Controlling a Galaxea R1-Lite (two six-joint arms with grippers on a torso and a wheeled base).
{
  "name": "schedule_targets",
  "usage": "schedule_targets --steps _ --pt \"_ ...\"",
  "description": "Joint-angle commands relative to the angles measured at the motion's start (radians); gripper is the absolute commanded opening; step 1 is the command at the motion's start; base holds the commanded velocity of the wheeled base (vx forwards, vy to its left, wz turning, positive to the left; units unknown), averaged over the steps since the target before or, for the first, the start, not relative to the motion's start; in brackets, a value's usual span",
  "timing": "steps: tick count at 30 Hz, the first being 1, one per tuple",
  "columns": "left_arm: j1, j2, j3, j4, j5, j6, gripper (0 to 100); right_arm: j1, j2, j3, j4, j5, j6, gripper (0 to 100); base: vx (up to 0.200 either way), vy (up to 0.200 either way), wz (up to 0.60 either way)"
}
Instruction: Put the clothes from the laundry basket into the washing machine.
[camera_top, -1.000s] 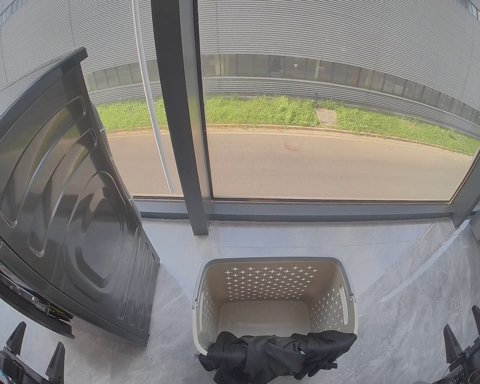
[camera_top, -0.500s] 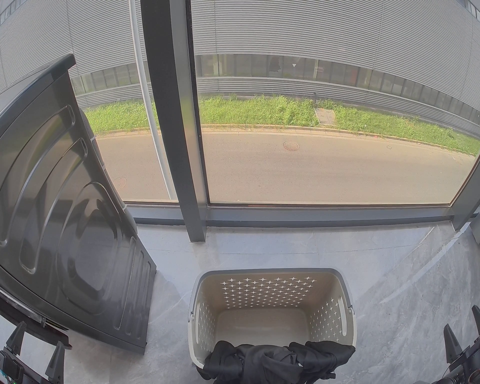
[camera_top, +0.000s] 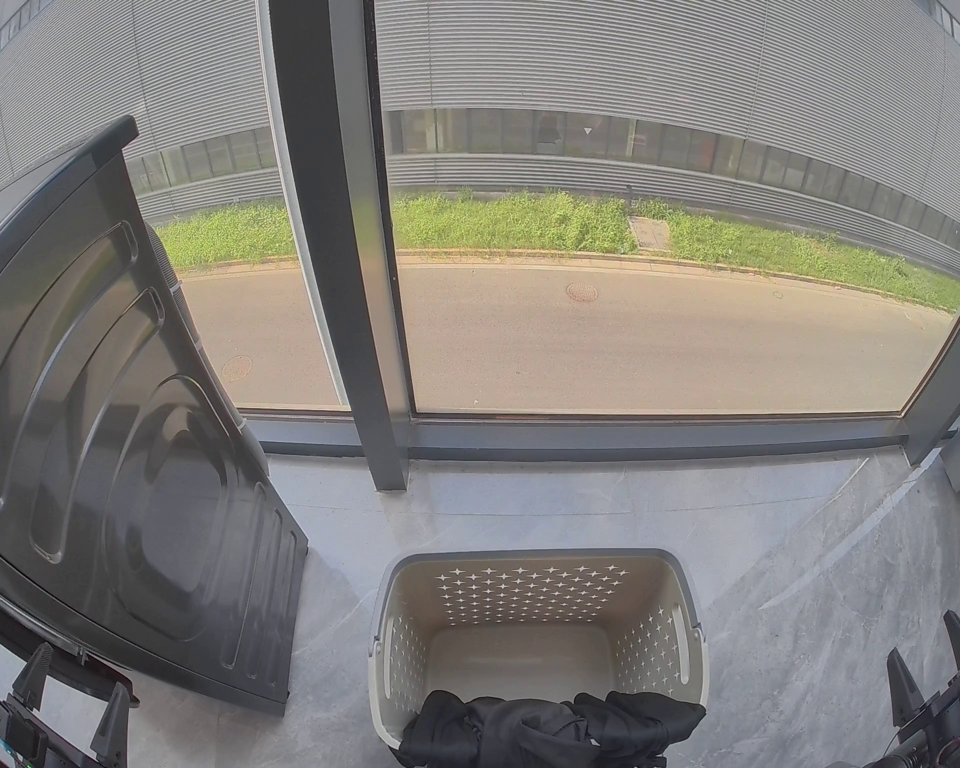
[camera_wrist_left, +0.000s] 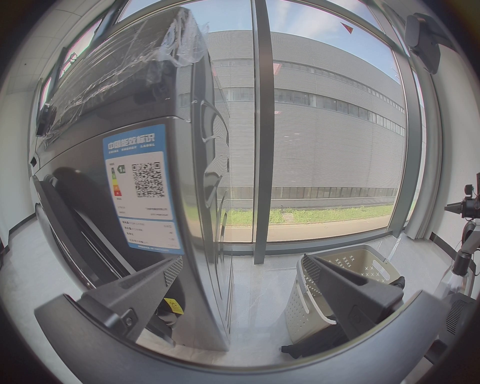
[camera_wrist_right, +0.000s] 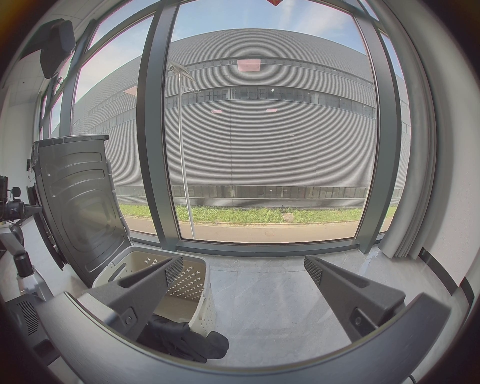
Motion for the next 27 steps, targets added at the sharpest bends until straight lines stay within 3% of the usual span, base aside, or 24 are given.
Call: schedule_targets --steps 1,17,23,27 --pt "0.001 -0.018 0.016 0.000 0.000 0.001 100 0.000 -0.016 0.018 -0.001 0.000 0.000 100 0.000 0.000 0.00" --pt "0.001 -0.018 0.018 0.000 -0.002 0.004 100 0.000 -0.016 0.018 -0.001 0.002 0.000 100 0.000 0.000 0.00" --pt "0.001 -0.018 0.018 0.000 -0.002 0.002 100 0.000 -0.016 0.018 -0.001 0.002 0.000 100 0.000 -0.200 0.00" --pt "0.001 -0.018 0.018 0.000 -0.002 0.002 100 0.000 -0.016 0.018 -0.001 0.000 0.000 100 0.000 0.000 0.00"
